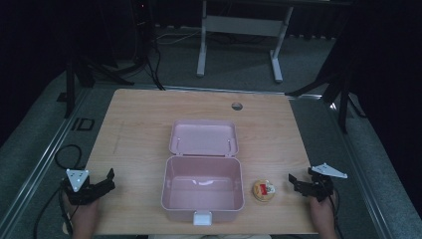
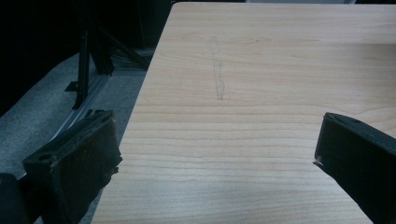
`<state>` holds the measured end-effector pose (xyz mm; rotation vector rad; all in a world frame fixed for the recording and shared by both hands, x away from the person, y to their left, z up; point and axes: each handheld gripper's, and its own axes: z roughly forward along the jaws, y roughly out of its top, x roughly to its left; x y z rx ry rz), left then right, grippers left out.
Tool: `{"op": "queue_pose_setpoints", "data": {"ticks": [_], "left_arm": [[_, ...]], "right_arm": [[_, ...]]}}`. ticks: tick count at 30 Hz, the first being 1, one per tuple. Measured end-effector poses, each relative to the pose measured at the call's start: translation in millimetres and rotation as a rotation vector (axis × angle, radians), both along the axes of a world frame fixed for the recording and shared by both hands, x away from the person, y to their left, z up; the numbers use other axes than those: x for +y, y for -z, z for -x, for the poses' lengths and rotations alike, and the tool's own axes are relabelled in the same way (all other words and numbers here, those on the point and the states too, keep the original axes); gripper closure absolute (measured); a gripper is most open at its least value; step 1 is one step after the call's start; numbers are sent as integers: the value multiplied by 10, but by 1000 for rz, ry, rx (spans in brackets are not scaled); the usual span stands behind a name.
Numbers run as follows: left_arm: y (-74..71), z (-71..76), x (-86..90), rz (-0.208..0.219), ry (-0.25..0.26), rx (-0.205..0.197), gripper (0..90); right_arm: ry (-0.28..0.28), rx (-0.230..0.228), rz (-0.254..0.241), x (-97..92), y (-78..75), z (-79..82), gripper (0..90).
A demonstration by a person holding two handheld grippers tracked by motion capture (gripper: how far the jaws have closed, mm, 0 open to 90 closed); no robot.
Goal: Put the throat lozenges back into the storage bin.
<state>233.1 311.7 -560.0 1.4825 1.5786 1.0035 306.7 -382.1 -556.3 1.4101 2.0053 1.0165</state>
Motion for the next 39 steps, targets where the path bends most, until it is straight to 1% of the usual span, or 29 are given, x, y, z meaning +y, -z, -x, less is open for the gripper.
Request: {"op": "queue_pose_setpoints", "data": {"ticks": [1, 3, 4, 5, 6, 7, 8, 9, 10, 11, 12, 13, 14, 15, 16, 17, 19, 20, 22, 23, 25, 27, 30, 31, 35, 39], "left_arm": [[-1, 0, 1, 0, 2, 1, 4], [0, 3, 4, 2, 5, -2, 4], [-1, 5, 6, 4, 8, -4, 4], [0, 5, 8, 6, 7, -5, 4], [-1, 5, 9, 7, 9, -4, 4], [-1, 4, 11, 7, 10, -3, 4], [-1, 4, 11, 7, 10, -3, 4], [0, 5, 11, 8, 11, -4, 4], [0, 4, 10, 8, 11, -4, 4], [-1, 4, 11, 8, 12, -3, 4], [0, 4, 12, 8, 13, -4, 4], [0, 4, 13, 8, 13, -4, 4], [0, 4, 13, 10, 14, -5, 4], [0, 4, 13, 10, 14, -5, 4], [0, 5, 13, 10, 15, -5, 4], [0, 5, 12, 9, 15, -5, 4], [0, 4, 13, 10, 14, -5, 4], [0, 3, 13, 9, 15, -4, 4], [0, 3, 13, 9, 15, -3, 4], [0, 3, 13, 9, 16, -3, 4], [0, 3, 12, 9, 17, -2, 4], [0, 2, 13, 10, 19, -2, 4], [0, 2, 13, 10, 19, -2, 4], [0, 2, 13, 10, 19, -2, 4], [0, 2, 12, 9, 21, -1, 4], [-1, 2, 12, 8, 22, 1, 4]], "right_arm": [[5, 1, 4, -1, 0, 3, 131], [-7, 7, -6, -5, 0, -1, 129], [-22, 9, -14, -11, 0, -1, 126], [-42, 1, -30, -17, -6, 4, 126], [-67, 7, -40, -24, -14, -2, 124], [-92, 24, -38, -32, -17, -11, 124], [-92, 24, -38, -32, -17, -11, 124], [-132, 47, -66, -52, -19, -19, 124], [-194, 76, -73, -62, -27, -25, 115], [-219, 83, -61, -64, -33, -22, 116], [-249, 100, -68, -75, -37, -22, 115], [-261, 108, -64, -82, -40, -15, 115], [-275, 110, -49, -83, -40, -7, 115], [-299, 127, -35, -81, -35, -3, 115], [-313, 134, -8, -75, -28, 3, 115], [-332, 150, 3, -73, -22, 8, 111], [-355, 157, 40, -65, -29, 25, 111], [-372, 166, 52, -60, -40, 31, 111], [-387, 157, 99, -40, -75, 55, 112], [-404, 168, 117, -31, -95, 57, 112], [-428, 171, 152, -10, -136, 68, 112], [-454, 190, 186, 18, -180, 74, 112], [-505, 240, 232, 64, -234, 61, 112], [-517, 267, 247, 84, -249, 57, 112], [-569, 341, 330, 163, -291, 31, 112], [-608, 411, 419, 254, -339, 13, 113]]}}
